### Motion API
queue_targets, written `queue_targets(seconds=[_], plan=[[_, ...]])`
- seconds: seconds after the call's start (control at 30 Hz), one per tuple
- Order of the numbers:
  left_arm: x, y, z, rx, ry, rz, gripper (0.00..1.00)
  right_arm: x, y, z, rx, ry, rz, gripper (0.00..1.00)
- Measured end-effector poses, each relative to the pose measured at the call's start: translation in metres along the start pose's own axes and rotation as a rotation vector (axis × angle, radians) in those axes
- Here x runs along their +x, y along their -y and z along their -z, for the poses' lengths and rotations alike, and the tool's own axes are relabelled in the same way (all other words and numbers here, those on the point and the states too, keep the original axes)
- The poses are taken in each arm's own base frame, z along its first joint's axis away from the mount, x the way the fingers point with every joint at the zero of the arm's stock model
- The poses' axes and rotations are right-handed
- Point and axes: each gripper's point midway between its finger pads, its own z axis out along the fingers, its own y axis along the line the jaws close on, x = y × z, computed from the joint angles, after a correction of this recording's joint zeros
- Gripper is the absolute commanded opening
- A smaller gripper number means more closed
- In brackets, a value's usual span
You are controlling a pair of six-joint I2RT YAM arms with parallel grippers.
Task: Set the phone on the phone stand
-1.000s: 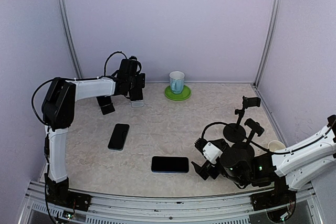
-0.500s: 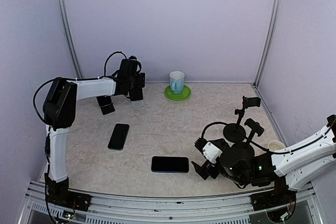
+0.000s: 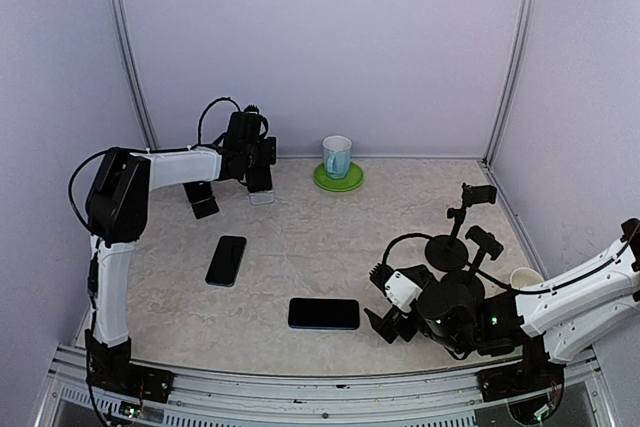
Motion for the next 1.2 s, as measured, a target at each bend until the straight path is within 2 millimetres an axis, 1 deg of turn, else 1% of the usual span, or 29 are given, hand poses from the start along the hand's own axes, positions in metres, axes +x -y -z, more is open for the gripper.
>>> queue_targets(seconds=[0.33, 0.67, 0.77, 1.2], plan=[[-0.006, -0.010, -0.008, -0.020, 0.013, -0.008, 0.92, 0.000, 0.001, -0.001, 0.003, -0.002, 0.002, 1.00], [-0.007, -0.008, -0.012, -0.021, 0.016, -0.026, 0.95, 0.000, 0.001, -0.001, 0.003, -0.002, 0.001, 1.00], [-0.010, -0.007, -0.011, -0.019, 0.022, -0.026, 0.98, 0.000, 0.001, -0.001, 0.003, -0.002, 0.001, 1.00], [-0.014, -0.003, -0.011, 0.007, 0.034, -0.021, 0.99, 0.000, 0.001, -0.001, 0.004, -0.002, 0.001, 1.00]])
